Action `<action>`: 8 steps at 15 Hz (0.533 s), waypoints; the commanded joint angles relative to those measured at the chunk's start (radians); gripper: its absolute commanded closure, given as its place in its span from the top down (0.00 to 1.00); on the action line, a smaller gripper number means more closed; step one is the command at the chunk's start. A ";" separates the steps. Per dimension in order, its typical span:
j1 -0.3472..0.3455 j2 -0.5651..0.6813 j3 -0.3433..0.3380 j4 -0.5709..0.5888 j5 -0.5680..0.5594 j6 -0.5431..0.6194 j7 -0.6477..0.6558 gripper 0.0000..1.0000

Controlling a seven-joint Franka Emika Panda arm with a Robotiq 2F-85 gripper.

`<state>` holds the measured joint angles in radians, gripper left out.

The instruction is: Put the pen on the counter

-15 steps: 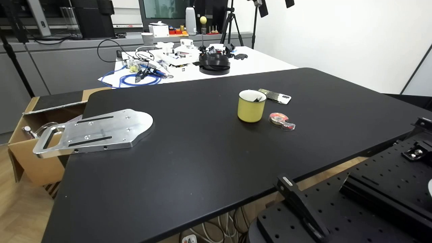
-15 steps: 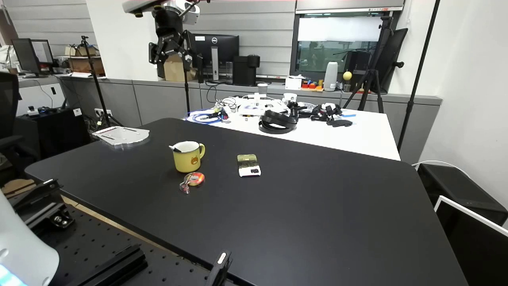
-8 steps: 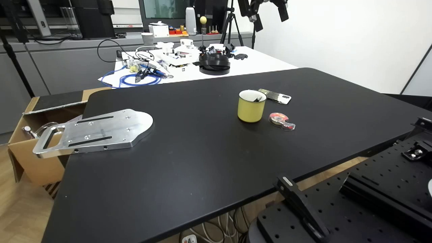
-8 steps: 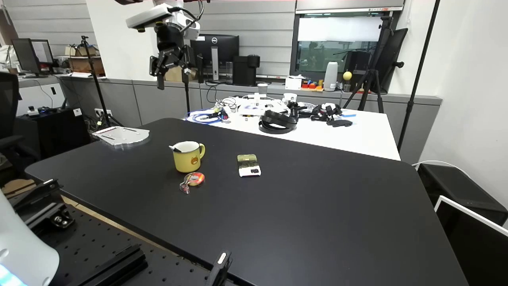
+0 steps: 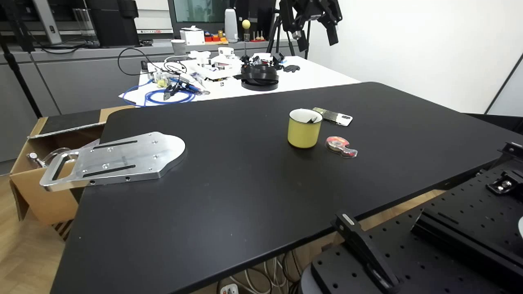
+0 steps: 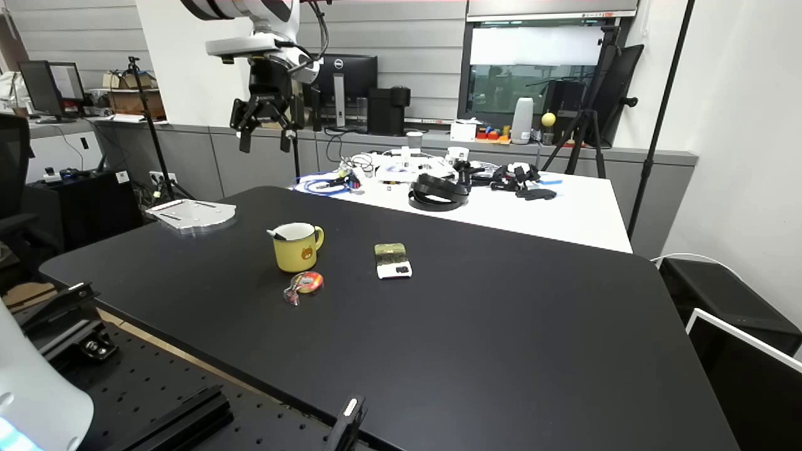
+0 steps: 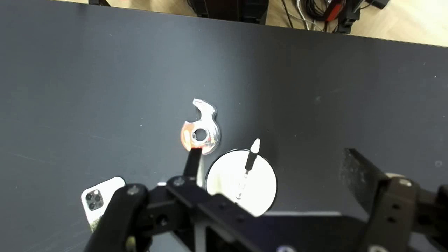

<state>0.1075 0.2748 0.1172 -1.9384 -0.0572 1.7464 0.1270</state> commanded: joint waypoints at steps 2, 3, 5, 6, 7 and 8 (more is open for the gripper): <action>0.004 0.000 -0.011 0.003 0.006 -0.003 -0.018 1.00; 0.003 0.000 -0.011 0.003 0.006 -0.003 -0.019 1.00; 0.004 0.000 -0.010 0.003 0.006 -0.003 -0.021 1.00; 0.004 0.000 -0.010 0.003 0.006 -0.003 -0.021 1.00; 0.004 0.000 -0.010 0.003 0.006 -0.003 -0.022 1.00; 0.003 0.000 -0.010 0.003 0.006 -0.003 -0.023 1.00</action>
<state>0.1004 0.2747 0.1180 -1.9384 -0.0534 1.7464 0.1060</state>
